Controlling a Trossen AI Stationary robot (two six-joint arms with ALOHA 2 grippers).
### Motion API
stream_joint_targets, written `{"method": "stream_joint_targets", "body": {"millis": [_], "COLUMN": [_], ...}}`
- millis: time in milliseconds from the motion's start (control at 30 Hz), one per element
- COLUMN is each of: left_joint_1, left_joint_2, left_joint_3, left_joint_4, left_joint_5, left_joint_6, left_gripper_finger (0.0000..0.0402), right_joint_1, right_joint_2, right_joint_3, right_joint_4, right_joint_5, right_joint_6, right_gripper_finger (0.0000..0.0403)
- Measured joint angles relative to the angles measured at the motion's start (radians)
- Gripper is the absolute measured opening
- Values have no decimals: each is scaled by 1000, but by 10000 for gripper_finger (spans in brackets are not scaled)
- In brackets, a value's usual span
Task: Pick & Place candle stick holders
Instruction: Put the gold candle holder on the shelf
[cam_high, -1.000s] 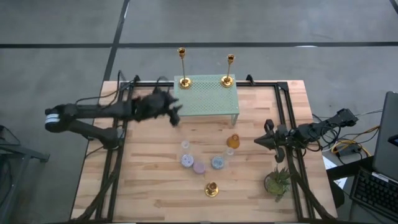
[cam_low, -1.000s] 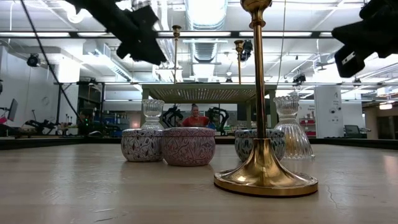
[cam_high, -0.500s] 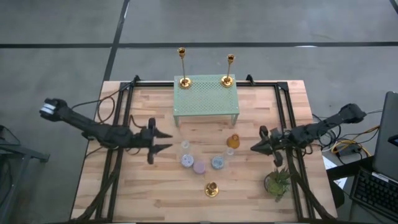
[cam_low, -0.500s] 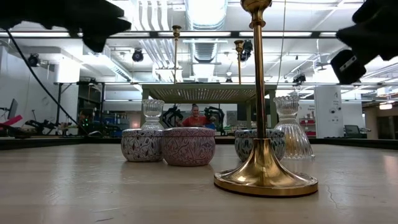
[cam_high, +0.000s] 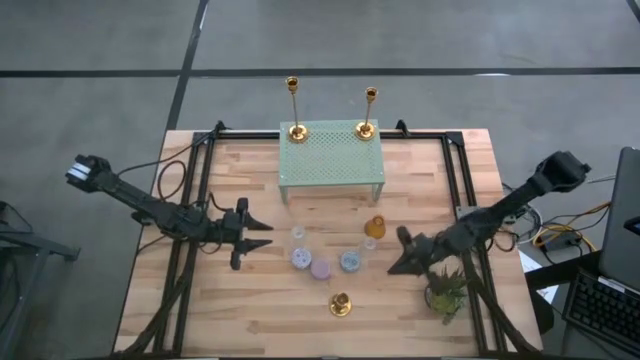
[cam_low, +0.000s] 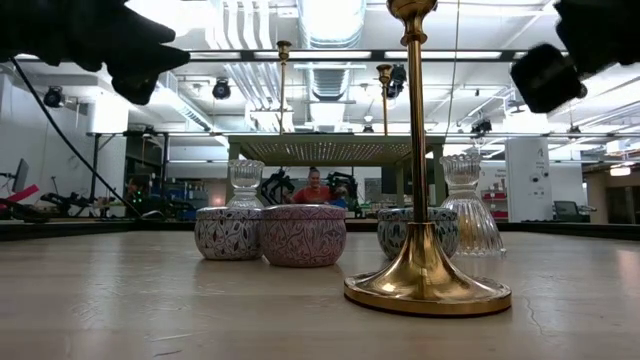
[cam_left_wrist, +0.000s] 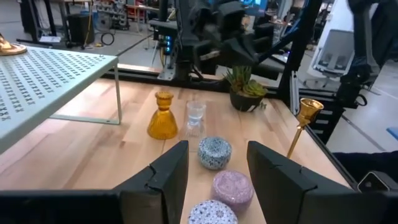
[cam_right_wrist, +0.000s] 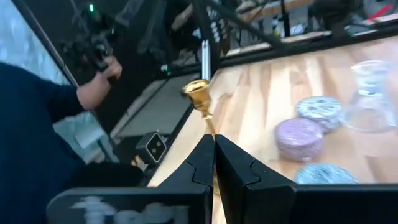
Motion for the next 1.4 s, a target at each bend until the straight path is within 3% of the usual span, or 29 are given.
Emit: {"method": "stream_joint_targets", "body": {"millis": [200, 433, 667, 867, 1200, 1400], "left_joint_1": [-19, -26, -26, -26, -27, -30], "left_joint_2": [-11, -13, -13, -21, -47, -126], "left_joint_3": [0, 0, -4, -4, -21, -153], "left_joint_4": [0, 0, -1, 2, 4, 127], "left_joint_5": [0, 0, 0, -2, -8, -22], "left_joint_6": [-1, -2, 0, 24, 78, 72], "left_gripper_finger": [168, 168, 168, 168, 168, 168], "right_joint_1": [7, 5, 0, -3, -2, -2], "right_joint_2": [270, 452, 542, 628, 681, 688], "right_joint_3": [198, 335, 392, 439, 484, 488], "right_joint_4": [-46, -107, -117, -114, -95, -64], "right_joint_5": [-60, -48, 3, 4, 89, 89], "right_joint_6": [-25, -100, -118, -130, -183, -190], "right_gripper_finger": [15, 61, 125, 155, 154, 140]}}
